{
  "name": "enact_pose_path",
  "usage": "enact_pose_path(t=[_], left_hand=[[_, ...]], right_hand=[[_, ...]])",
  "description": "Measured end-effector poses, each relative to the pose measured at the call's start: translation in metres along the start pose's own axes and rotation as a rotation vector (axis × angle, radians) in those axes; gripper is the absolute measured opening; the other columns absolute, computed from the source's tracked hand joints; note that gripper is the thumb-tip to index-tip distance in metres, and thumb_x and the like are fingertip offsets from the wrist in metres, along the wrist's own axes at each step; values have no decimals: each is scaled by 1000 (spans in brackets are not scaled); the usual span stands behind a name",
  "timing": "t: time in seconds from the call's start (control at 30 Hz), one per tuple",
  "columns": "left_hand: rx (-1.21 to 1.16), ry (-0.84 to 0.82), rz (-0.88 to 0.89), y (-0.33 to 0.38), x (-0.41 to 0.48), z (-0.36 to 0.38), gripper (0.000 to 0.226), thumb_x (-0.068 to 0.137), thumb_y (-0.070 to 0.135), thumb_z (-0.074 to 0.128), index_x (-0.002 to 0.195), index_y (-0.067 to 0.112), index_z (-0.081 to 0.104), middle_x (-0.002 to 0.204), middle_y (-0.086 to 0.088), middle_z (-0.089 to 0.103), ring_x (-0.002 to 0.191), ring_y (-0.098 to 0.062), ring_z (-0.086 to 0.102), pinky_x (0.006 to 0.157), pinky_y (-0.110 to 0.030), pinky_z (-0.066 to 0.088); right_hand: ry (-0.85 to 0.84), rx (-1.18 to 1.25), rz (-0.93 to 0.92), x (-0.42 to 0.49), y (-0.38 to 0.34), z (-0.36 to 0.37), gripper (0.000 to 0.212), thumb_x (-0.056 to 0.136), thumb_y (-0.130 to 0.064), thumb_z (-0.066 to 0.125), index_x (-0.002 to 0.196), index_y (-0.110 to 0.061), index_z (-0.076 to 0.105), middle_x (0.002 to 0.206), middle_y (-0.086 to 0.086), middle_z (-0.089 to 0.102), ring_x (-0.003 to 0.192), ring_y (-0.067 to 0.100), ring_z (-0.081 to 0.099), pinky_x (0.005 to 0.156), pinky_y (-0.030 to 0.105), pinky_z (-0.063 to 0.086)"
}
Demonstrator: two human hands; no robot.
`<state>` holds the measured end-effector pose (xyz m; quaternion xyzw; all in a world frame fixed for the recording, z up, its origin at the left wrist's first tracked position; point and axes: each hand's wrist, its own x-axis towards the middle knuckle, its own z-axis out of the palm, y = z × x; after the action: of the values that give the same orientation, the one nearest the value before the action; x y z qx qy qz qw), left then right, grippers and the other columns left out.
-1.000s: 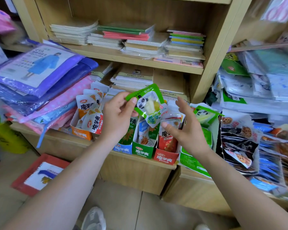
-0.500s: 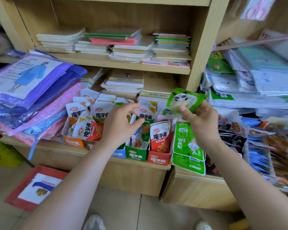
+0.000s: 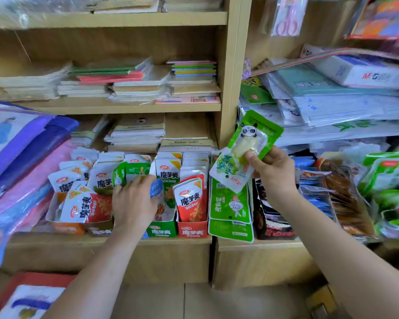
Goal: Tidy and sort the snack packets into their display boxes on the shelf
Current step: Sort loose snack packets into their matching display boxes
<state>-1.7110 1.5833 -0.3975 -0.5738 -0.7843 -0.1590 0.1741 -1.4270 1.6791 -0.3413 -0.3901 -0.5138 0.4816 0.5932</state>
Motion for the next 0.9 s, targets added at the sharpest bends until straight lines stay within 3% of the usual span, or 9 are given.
enact_pose_path(t=[0.13, 0.23, 0.33, 0.4, 0.5, 0.7, 0.8, 0.87, 0.9], left_hand=[[-197, 108, -59, 2, -3, -14, 28, 77, 19, 84, 102, 22, 71, 87, -1, 73, 69, -28, 68, 67, -36, 49], [-374, 196, -190, 5, 0, -30, 12, 86, 17, 77, 94, 21, 69, 86, 1, 74, 72, -29, 69, 54, -31, 46], [-676, 316, -198, 11, 0, -46, 11, 88, 14, 75, 91, 18, 65, 80, 8, 69, 72, -13, 67, 65, -35, 55], [-912, 355, -223, 21, -3, -61, 16, 88, 11, 75, 91, 20, 62, 81, 14, 65, 72, 2, 64, 70, -25, 54], [-1186, 308, -266, 37, -7, -78, 19, 87, 9, 77, 89, 22, 63, 81, 5, 71, 73, -5, 68, 70, -22, 54], [-1402, 172, -270, 72, -10, -85, 18, 87, 6, 75, 91, 19, 63, 83, 0, 77, 76, -13, 72, 67, -26, 58], [-1458, 100, -229, 102, -12, -80, 19, 88, 4, 75, 91, 18, 62, 84, 0, 77, 75, -13, 71, 64, -23, 57], [-1474, 63, -179, 125, -13, -77, 19, 88, 4, 74, 91, 19, 62, 84, -2, 76, 74, -14, 70, 63, -22, 55], [-1468, 43, -149, 137, -13, -75, 20, 88, 5, 74, 91, 20, 62, 83, -3, 76, 72, -15, 69, 62, -23, 55]], right_hand=[[34, 8, 28, -2, -8, -23, 15, 88, -2, 71, 103, -4, 69, 83, -3, 78, 72, 13, 73, 55, 26, 54], [33, -68, 66, -2, -9, -41, 11, 87, -7, 74, 97, -10, 72, 88, 3, 78, 78, 19, 74, 68, 37, 59], [64, -117, 101, -1, -10, -56, 7, 86, -9, 75, 93, -11, 72, 92, 11, 76, 83, 27, 74, 80, 46, 61], [81, -163, 102, -2, -13, -62, 9, 86, -12, 76, 94, -10, 72, 92, 12, 76, 84, 27, 74, 81, 47, 61], [87, -203, 115, -4, -16, -72, 8, 87, -13, 76, 93, -10, 72, 92, 11, 76, 84, 25, 74, 84, 47, 60], [170, -285, 118, -10, -32, -103, 11, 85, -22, 79, 89, -14, 72, 91, 13, 75, 91, 35, 72, 83, 61, 56], [242, -380, 48, -22, -37, -130, 42, 78, -41, 81, 90, -3, 66, 92, 27, 68, 86, 47, 67, 77, 63, 56], [299, -441, -15, -31, -43, -150, 40, 81, -37, 79, 84, -1, 62, 80, 27, 64, 67, 43, 59, 64, 51, 54], [336, -448, -37, -35, -47, -159, 37, 84, -32, 77, 79, 1, 59, 72, 24, 58, 59, 34, 49, 59, 41, 44]])
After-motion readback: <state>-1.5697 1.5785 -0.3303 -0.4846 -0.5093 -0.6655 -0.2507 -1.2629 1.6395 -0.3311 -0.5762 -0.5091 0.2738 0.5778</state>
